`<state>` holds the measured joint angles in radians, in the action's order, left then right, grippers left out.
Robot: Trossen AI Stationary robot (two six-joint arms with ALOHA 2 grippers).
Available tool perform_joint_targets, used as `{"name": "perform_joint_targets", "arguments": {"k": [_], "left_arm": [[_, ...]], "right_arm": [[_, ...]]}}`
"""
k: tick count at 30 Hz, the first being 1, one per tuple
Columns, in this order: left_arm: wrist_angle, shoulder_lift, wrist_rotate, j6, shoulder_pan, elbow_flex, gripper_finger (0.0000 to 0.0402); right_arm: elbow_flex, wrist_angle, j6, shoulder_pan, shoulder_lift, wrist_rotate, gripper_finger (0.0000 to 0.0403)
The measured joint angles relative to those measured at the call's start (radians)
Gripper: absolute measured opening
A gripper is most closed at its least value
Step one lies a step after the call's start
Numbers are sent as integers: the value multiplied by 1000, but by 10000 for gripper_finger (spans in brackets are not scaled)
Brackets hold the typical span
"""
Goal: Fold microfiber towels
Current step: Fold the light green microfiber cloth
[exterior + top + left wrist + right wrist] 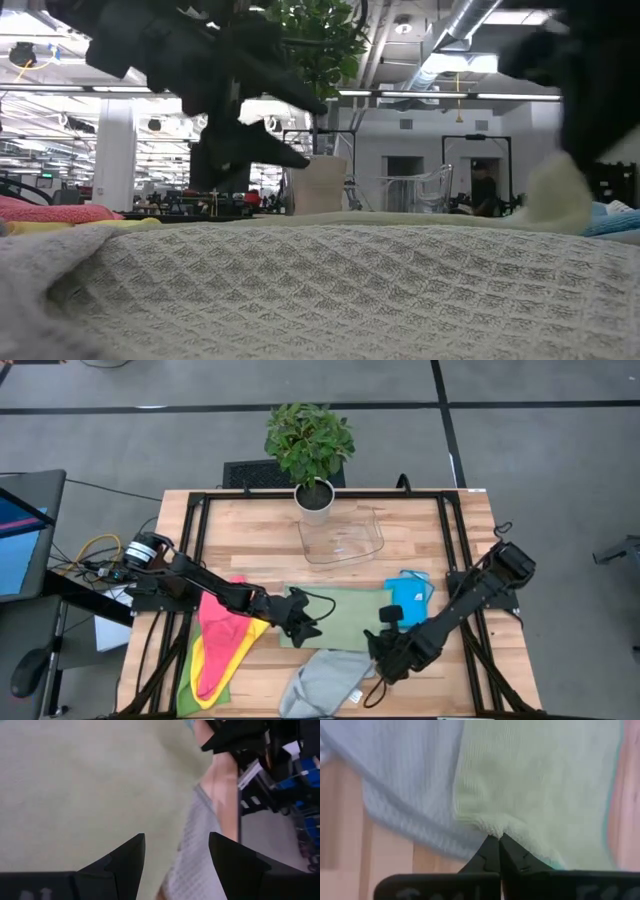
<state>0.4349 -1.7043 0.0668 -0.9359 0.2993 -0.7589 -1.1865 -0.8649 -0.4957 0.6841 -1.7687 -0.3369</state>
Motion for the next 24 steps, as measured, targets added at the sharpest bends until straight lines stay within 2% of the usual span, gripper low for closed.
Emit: {"name": "perform_joint_targets", "arguments": {"k": [8, 14, 24], "left_arm": [[-7, 34, -9, 3, 0, 0, 212], [-7, 37, -29, -2, 0, 0, 212], [-9, 37, -36, -18, 0, 0, 212]], "right_arm": [[-76, 137, 163, -71, -28, -5, 27], [-79, 285, 203, -106, -70, -2, 22], [-79, 406, 265, -136, -86, 1, 25]]}}
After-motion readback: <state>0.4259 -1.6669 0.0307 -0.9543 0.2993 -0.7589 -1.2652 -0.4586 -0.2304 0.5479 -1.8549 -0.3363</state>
